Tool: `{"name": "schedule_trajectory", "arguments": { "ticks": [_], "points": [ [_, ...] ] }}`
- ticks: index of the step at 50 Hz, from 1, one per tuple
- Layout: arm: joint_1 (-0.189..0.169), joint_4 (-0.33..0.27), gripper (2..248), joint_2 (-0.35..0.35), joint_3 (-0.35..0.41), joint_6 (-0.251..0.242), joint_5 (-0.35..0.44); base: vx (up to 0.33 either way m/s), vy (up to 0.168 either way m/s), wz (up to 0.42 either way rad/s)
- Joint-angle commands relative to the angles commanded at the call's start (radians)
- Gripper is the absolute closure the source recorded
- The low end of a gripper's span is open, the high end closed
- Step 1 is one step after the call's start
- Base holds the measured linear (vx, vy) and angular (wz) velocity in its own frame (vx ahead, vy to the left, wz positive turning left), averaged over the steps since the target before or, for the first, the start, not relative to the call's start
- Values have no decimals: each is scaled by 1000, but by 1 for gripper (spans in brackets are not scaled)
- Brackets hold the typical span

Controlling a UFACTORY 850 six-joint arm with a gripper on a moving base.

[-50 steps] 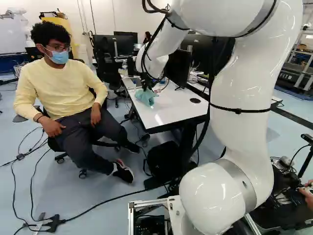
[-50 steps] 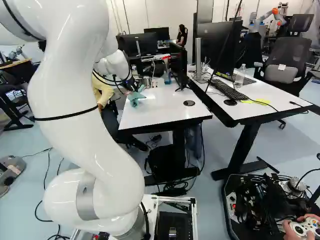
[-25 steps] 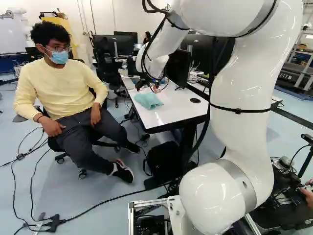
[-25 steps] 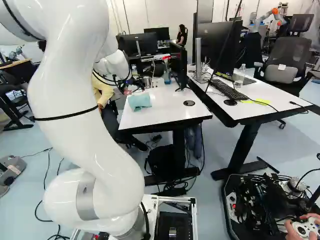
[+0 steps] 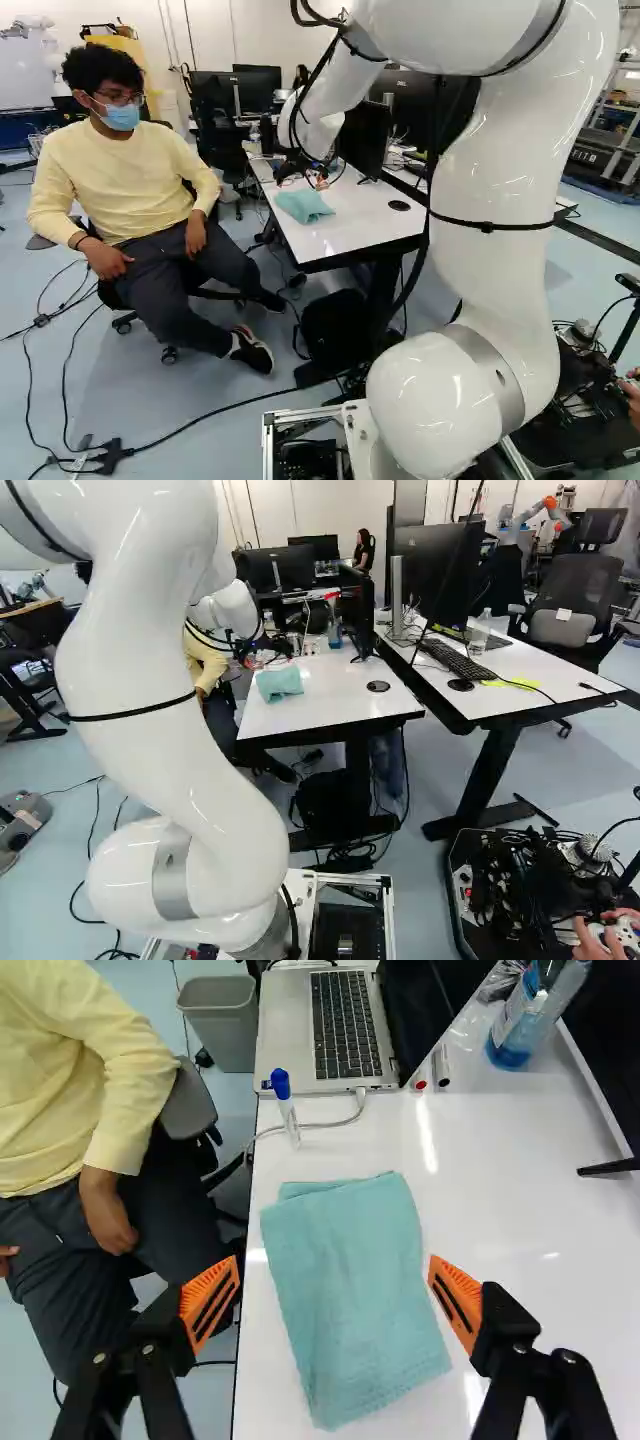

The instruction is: Clean the table with the green towel

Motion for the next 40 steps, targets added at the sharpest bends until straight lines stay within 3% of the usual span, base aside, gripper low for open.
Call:
{"name": "schedule_trajectory", "arguments": {
  "ticks": [40],
  "points": [
    [-20,-1,3,55,97,0,93,0,0,0]
  ]
}}
